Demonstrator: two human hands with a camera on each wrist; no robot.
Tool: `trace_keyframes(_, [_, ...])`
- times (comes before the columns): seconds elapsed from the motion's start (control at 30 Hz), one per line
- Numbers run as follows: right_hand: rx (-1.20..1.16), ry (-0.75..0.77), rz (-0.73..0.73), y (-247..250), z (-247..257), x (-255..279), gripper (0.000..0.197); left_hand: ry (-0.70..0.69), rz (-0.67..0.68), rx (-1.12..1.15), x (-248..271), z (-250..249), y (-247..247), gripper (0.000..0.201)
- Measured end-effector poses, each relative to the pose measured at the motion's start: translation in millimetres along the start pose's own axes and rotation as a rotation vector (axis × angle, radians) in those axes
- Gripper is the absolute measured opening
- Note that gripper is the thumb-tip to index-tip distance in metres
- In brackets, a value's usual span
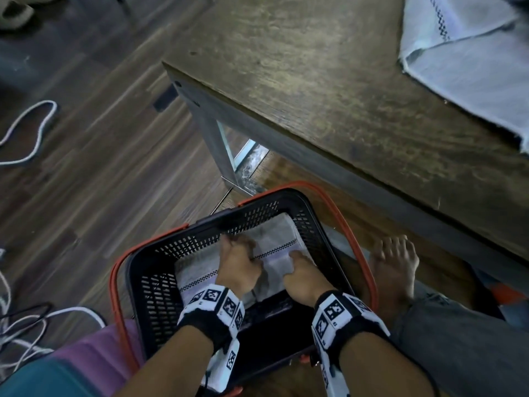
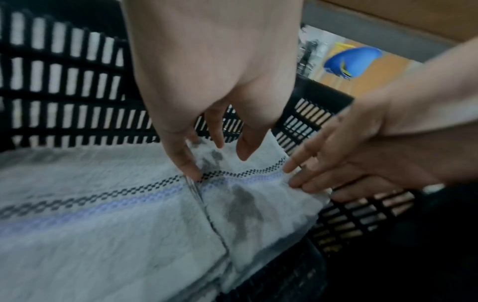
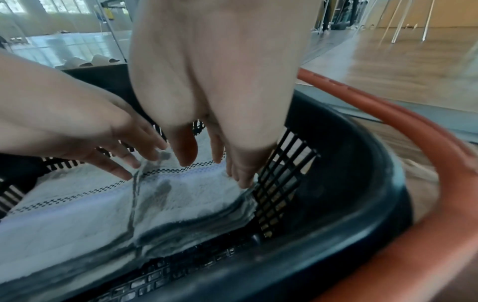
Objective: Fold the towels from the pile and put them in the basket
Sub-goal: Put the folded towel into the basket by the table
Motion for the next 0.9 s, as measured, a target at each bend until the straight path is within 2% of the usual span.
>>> trace_keyframes(0.1, [0.002, -0.017, 0.058, -5, 0, -4, 0.064, -0.169, 0.081, -0.286, 5, -21, -10, 0.042])
trace_keyframes(0.13, [0.012, -0.016, 0.073, -5, 0, -5, 0.061, -0.237, 0.07, -0.359, 6, -29, -12, 0.047])
trace_keyframes(0.23, [0.034, -0.006, 0.017, 4, 4, -3, 0.036, -0.433, 0.066, -0.42, 1, -58, -20, 0.062])
trace_keyframes(0.27, [0.029, 0.003, -0.034, 10, 5, -3, 0.027, -0.439, 0.11, -0.426, -6, -63, -27, 0.068])
trace_keyframes(0.33, [0.017, -0.01, -0.119, 20, 4, -1, 0.03, -0.351, 0.237, -0.522, -22, -63, -42, 0.082])
trace_keyframes(0.4, [0.01, -0.044, -0.105, 20, 1, 0, 0.036, -0.27, 0.345, -0.664, -34, -58, -52, 0.09])
trace_keyframes(0.47, [-0.008, -0.057, -0.054, 16, -1, -1, 0.036, -0.257, 0.395, -0.687, -37, -58, -55, 0.092])
trace_keyframes(0.53, [-0.031, -0.072, -0.01, 12, -2, -1, 0.039, -0.283, 0.357, -0.585, -32, -63, -48, 0.088])
trace_keyframes(0.63, [-0.046, -0.107, 0.036, 5, -5, -2, 0.054, -0.298, 0.089, -0.554, -16, -57, -20, 0.072])
trace_keyframes(0.67, [-0.038, -0.112, 0.037, 3, -5, -2, 0.056, -0.273, 0.042, -0.584, -10, -49, -14, 0.068])
trace_keyframes(0.8, [0.057, -0.094, 0.035, 0, 2, 5, 0.061, -0.238, 0.161, -0.715, 8, -20, -19, 0.067])
trace_keyframes(0.9, [0.134, -0.055, 0.043, 6, 15, 20, 0.057, -0.217, 0.205, -0.623, 14, -19, -13, 0.063])
Point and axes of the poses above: each hand's wrist, its own x-axis away from the middle knuckle, its own y-axis out of the back of the hand, z = x × y, the point moved 7 cm from there along -x, towards the middle knuckle, and after that the axes turned 1 degree about x, right-handed, at the moved point
